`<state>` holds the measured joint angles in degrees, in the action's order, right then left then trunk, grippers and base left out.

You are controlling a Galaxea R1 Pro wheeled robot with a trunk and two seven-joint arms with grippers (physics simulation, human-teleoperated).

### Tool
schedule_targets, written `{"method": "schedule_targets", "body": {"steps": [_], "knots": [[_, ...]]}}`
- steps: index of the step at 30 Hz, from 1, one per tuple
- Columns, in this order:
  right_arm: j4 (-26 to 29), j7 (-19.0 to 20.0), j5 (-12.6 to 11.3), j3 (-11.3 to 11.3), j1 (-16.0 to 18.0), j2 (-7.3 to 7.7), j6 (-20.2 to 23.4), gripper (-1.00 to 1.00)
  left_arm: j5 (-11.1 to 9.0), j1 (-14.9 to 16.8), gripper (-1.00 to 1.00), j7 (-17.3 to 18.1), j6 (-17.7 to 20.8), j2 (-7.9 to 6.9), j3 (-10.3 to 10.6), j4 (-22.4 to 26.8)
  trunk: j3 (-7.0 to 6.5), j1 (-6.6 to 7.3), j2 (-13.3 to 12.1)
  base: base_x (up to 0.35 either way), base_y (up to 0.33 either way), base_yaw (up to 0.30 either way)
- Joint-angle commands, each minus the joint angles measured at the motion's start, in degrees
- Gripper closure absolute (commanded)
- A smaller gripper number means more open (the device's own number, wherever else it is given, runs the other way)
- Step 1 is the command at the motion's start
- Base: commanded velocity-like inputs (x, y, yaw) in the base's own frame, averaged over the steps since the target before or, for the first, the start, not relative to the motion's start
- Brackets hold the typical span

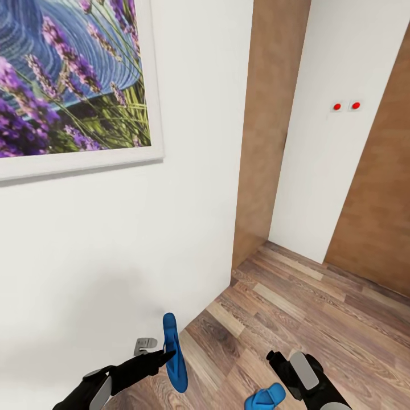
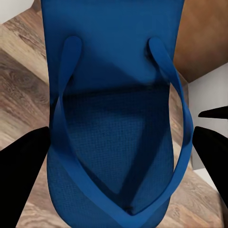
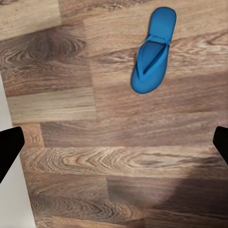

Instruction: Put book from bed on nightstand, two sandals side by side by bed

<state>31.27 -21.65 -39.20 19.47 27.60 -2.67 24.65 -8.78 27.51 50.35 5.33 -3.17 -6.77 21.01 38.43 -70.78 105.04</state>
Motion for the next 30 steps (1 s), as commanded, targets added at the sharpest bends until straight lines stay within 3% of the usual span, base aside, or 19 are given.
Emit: {"method": "schedule_targets", "body": {"steps": [1, 30], "knots": [[0.1, -0.4, -0.5, 0.2, 0.0, -0.05, 0.1, -1.0, -0.4, 0.0, 1.0, 0.3, 0.6, 0.01, -0.2, 0.0, 0.24, -0.22, 0.4, 0.0, 0.0, 0.0], [0.2, -0.4, -0.5, 0.2, 0.0, -0.05, 0.1, -1.0, -0.4, 0.0, 1.0, 0.3, 0.5, 0.06, -0.2, 0.0, 5.45, -6.59, 12.1, 0.0, 0.0, 0.0]]}}
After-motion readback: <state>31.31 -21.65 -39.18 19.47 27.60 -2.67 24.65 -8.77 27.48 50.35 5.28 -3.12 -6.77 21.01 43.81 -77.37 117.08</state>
